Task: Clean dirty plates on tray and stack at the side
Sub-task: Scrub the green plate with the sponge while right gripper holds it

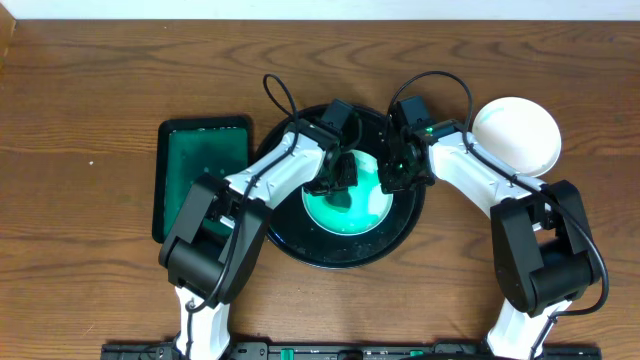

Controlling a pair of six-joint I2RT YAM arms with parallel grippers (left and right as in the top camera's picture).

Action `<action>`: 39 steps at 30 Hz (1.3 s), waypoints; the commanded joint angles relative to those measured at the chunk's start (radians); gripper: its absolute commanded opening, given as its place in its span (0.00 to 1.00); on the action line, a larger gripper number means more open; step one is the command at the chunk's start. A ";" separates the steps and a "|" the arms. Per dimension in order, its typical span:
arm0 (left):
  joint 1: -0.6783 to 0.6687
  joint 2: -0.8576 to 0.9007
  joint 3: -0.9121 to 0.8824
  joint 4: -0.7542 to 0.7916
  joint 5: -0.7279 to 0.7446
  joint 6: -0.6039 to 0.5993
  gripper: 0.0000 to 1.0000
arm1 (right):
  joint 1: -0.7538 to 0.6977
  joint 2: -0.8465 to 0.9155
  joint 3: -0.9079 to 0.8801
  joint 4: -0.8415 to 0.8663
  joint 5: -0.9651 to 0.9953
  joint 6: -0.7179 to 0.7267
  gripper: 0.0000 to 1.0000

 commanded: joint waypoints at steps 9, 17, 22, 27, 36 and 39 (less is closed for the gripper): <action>-0.073 0.086 -0.024 0.012 0.343 0.093 0.07 | 0.003 0.005 -0.001 -0.004 -0.011 0.004 0.01; -0.082 0.086 -0.024 0.053 0.431 0.088 0.07 | 0.003 0.005 -0.001 0.000 -0.011 0.004 0.01; -0.082 0.086 -0.024 0.025 0.430 0.090 0.07 | 0.003 0.005 -0.001 0.001 -0.011 0.003 0.01; -0.068 0.086 -0.024 -0.043 0.205 0.060 0.07 | 0.003 0.005 -0.001 0.000 -0.012 0.003 0.01; 0.005 0.086 -0.024 -0.221 -0.251 -0.032 0.07 | 0.003 0.005 -0.001 0.000 -0.012 0.003 0.01; 0.028 0.086 -0.024 -0.220 -0.322 -0.066 0.07 | 0.003 0.005 -0.001 0.000 -0.012 0.004 0.01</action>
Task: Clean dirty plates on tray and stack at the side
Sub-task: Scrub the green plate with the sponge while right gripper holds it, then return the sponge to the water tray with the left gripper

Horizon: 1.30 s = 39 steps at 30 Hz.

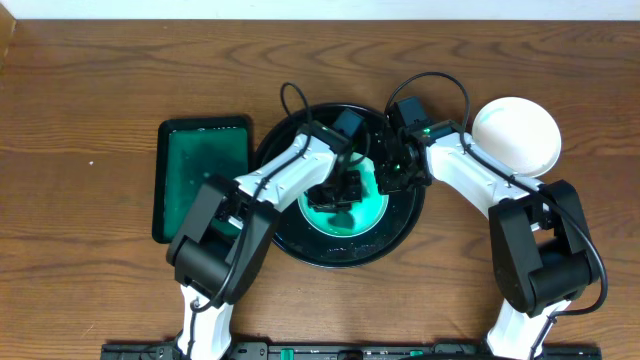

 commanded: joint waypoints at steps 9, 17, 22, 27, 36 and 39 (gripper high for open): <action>0.081 0.068 -0.025 0.007 -0.555 -0.167 0.07 | -0.005 0.005 -0.001 -0.005 0.013 0.003 0.01; 0.081 0.066 0.094 -0.014 -0.595 -0.159 0.07 | -0.005 0.005 -0.001 -0.005 0.013 0.003 0.01; 0.081 0.066 0.153 -0.053 -0.595 -0.135 0.07 | -0.005 0.005 -0.001 -0.005 0.013 0.003 0.01; 0.076 0.061 0.227 -0.148 -0.588 -0.121 0.07 | -0.005 0.005 -0.001 -0.001 0.013 0.003 0.01; 0.080 0.002 0.343 -0.259 -0.543 -0.097 0.07 | -0.005 0.005 -0.001 -0.002 0.013 0.003 0.01; 0.111 -0.032 0.343 -0.281 -0.547 -0.092 0.07 | -0.005 0.005 -0.001 -0.002 0.013 0.003 0.01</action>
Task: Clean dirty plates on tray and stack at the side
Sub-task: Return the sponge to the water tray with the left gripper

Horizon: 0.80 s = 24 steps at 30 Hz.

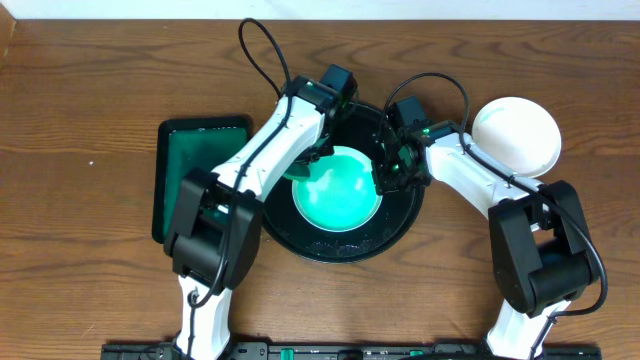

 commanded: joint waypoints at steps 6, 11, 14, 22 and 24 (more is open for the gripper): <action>0.179 -0.089 0.025 -0.094 -0.033 0.016 0.07 | -0.008 0.005 -0.001 -0.010 0.055 0.000 0.01; 0.326 -0.089 0.025 -0.133 -0.019 0.021 0.07 | -0.008 0.005 -0.001 -0.008 0.055 0.000 0.01; 0.393 -0.088 0.013 -0.127 0.040 0.067 0.07 | -0.008 0.005 -0.001 -0.005 0.055 0.000 0.01; 0.481 -0.063 -0.054 -0.100 0.066 0.096 0.07 | -0.008 0.005 -0.001 -0.005 0.055 0.000 0.01; 0.481 -0.063 -0.082 -0.080 0.066 0.096 0.07 | -0.008 0.005 -0.001 -0.005 0.055 0.000 0.01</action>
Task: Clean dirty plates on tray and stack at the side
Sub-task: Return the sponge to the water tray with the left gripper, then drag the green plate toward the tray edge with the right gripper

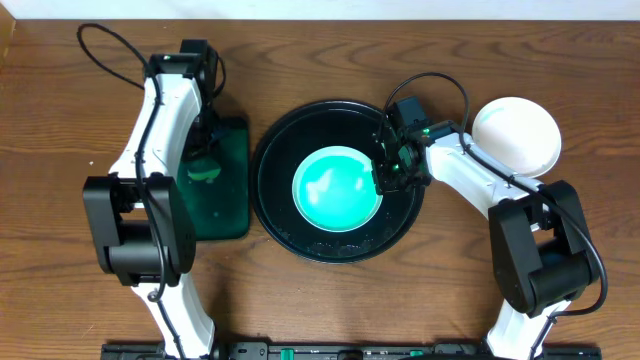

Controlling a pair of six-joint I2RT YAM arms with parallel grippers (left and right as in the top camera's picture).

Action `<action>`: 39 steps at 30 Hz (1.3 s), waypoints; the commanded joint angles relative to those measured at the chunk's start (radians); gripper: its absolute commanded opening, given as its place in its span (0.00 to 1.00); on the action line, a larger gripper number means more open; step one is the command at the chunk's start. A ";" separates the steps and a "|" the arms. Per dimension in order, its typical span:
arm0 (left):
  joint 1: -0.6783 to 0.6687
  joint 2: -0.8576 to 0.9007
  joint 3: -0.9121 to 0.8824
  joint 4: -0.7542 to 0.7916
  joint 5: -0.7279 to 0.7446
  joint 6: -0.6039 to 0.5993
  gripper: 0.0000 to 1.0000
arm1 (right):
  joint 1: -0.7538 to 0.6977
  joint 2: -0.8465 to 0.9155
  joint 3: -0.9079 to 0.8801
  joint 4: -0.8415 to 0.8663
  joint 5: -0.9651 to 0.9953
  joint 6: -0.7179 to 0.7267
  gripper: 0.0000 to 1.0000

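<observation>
A teal plate lies in the round black tray at the middle of the table. My right gripper is shut on the plate's right rim and holds it in place. My left gripper hangs over the green rectangular tray at the left. A small green sponge sits at its fingertips, low over that tray. A white plate rests on the table at the right, beside the right arm.
The green rectangular tray and the black tray stand almost edge to edge. The left arm's cable loops over the table at the far left. Bare wooden table lies in front of both trays.
My left gripper has gone from the teal plate's upper left rim to above the green rectangular tray, sponge with it. The plate now shows whole. The right gripper has not moved.
My left gripper was pressed on the middle of the teal plate with the sponge while the right one held the rim. It was then a little lower on the plate, then at the upper left rim, and now it is over the left tray.
</observation>
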 commanded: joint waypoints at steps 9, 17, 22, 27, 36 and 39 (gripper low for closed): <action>0.001 0.006 -0.156 0.100 0.039 0.021 0.08 | -0.008 0.005 -0.001 -0.016 0.051 0.000 0.01; 0.001 0.006 -0.163 0.106 0.039 0.022 0.42 | -0.008 0.005 -0.001 -0.020 0.051 0.000 0.01; 0.001 0.006 -0.163 0.113 0.039 0.051 0.52 | -0.008 0.005 -0.001 -0.021 0.051 0.000 0.01; -0.004 -0.030 -0.157 0.116 0.038 0.097 0.54 | -0.008 0.005 -0.001 -0.018 0.051 -0.014 0.01; -0.063 -0.270 -0.155 0.092 0.085 0.097 0.80 | -0.007 -0.023 0.001 0.061 0.051 -0.054 0.01; -0.077 -0.313 -0.155 0.066 0.131 0.096 0.80 | -0.007 -0.057 0.001 0.072 0.052 -0.075 0.01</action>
